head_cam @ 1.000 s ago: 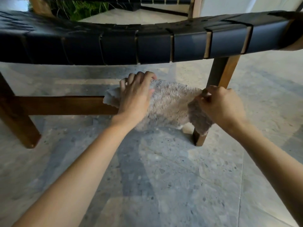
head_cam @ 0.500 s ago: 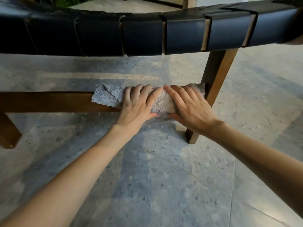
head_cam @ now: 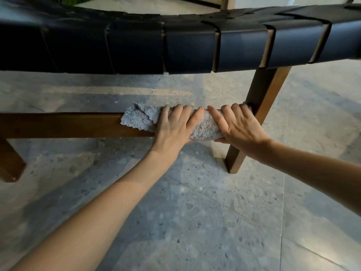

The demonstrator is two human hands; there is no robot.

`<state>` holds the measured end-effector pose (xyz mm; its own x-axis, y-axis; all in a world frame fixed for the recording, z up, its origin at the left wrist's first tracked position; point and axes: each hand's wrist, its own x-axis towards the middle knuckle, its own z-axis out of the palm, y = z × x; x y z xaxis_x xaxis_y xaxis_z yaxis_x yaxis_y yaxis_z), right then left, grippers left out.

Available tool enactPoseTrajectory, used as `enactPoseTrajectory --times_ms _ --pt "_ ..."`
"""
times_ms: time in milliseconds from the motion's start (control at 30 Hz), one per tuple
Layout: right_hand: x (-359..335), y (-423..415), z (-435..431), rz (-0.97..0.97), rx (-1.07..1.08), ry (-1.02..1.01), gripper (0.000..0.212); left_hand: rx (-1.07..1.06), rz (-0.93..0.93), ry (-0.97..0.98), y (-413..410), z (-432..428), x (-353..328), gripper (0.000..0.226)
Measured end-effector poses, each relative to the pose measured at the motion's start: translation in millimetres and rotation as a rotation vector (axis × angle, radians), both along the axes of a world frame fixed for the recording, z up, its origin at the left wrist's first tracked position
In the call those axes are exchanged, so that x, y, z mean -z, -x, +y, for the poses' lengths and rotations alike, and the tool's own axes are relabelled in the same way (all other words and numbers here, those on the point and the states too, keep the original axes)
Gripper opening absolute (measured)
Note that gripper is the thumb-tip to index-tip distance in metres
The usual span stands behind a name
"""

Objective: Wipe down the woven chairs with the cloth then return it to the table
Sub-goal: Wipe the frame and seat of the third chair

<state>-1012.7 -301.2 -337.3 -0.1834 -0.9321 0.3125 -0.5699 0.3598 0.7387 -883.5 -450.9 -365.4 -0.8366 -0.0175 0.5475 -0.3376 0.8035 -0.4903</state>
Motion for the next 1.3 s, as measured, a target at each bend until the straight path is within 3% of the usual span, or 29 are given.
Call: enactPoseTrajectory --times_ms 267,433,933,1033,1167,1300 --pt "-10.0 -25.7 -45.0 -0.194 -0.096 -0.093 0.096 -0.037 0.025 0.013 -36.5 -46.7 -0.5 0.095" --pt "-14.7 -68.2 -96.2 -0.202 -0.059 -0.209 0.1 -0.088 -0.002 -0.005 -80.9 -95.7 -2.4 0.097" --pt "-8.7 -184.1 -244.5 -0.465 -0.168 -0.214 0.086 -0.181 -0.148 0.004 -204.6 -227.7 -14.8 0.091" --pt "-12.5 -205.1 -269.1 -0.497 -0.159 -0.198 0.082 -0.232 -0.192 0.006 -226.3 -244.1 -17.5 0.084" --pt "-14.5 -234.6 -294.4 -0.564 -0.238 -0.185 0.087 -0.263 -0.114 0.031 -256.8 -256.7 -20.2 0.042" --pt "-19.5 -240.8 -303.1 -0.853 -0.331 -0.116 0.073 -0.292 -0.096 -0.018 -282.1 -250.7 -16.5 0.045"
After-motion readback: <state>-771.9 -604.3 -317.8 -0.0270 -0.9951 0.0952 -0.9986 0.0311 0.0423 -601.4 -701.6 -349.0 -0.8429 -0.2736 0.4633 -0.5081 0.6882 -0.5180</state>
